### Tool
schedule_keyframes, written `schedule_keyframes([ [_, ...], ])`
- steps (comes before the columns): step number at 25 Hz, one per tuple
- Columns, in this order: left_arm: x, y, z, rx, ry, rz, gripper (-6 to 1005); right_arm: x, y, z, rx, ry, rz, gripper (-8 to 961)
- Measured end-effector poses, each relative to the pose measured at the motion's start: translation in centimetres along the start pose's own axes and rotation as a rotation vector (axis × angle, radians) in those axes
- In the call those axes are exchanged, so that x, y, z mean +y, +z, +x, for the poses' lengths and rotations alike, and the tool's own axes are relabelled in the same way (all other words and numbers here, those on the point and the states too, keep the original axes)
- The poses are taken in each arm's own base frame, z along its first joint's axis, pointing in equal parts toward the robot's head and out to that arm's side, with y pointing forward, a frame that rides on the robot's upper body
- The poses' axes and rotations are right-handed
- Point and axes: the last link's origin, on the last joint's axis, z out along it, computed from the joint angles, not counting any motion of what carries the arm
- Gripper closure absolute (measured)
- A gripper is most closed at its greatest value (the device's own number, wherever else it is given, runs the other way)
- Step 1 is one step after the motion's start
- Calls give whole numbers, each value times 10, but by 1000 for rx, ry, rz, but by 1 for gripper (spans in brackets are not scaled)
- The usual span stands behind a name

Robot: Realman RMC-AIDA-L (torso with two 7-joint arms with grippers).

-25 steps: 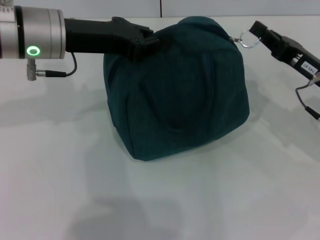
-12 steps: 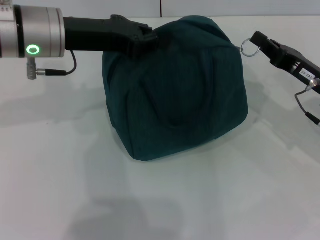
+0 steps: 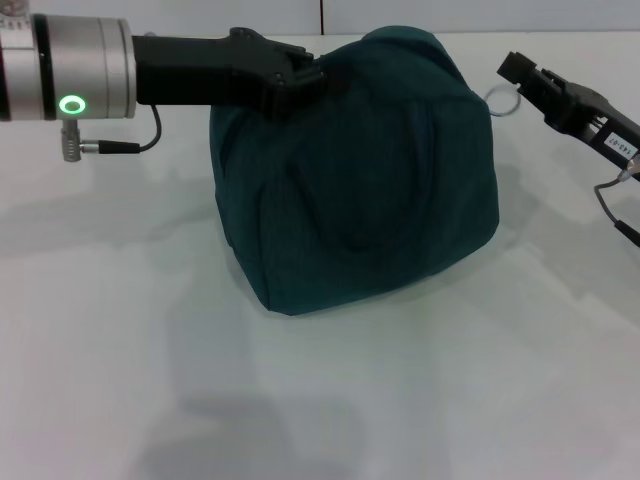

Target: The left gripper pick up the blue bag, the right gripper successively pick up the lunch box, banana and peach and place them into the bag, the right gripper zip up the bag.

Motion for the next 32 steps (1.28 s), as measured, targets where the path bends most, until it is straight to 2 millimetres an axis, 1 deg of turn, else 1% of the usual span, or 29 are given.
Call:
schedule_keyframes([
  [2,0,-1,-1,5,-2,3,904,1,0,-2,-6,-3,-11,818],
  [6,-3,-2,-1,14,-6,27,899,-1,-5,-6,-16,-8,-8,752],
  [13,-12,2,1,83,-27,67,890,-7,-33,-21,-107,-6,8,636],
  [18,-15,8,-10,94,-8,73,884,-7,-45,-26,-137,-9,2,390],
  [20,-16,10,-13,100,2,76,882,-5,-48,-26,-143,-10,-7,314],
  [24,-18,5,-15,167,-45,87,877,-2,-49,-27,-148,-13,-32,161],
  [25,-19,2,-16,205,-64,88,835,0,-50,-27,-149,-14,-44,142],
  [29,-18,-6,-19,247,-84,98,668,8,-53,-29,-136,-42,-109,68],
  [31,-17,-9,-17,257,-80,92,586,14,-54,-29,-123,-70,-158,67],
  [32,-16,-10,-15,261,-73,85,545,21,-56,-30,-117,-101,-213,67],
])
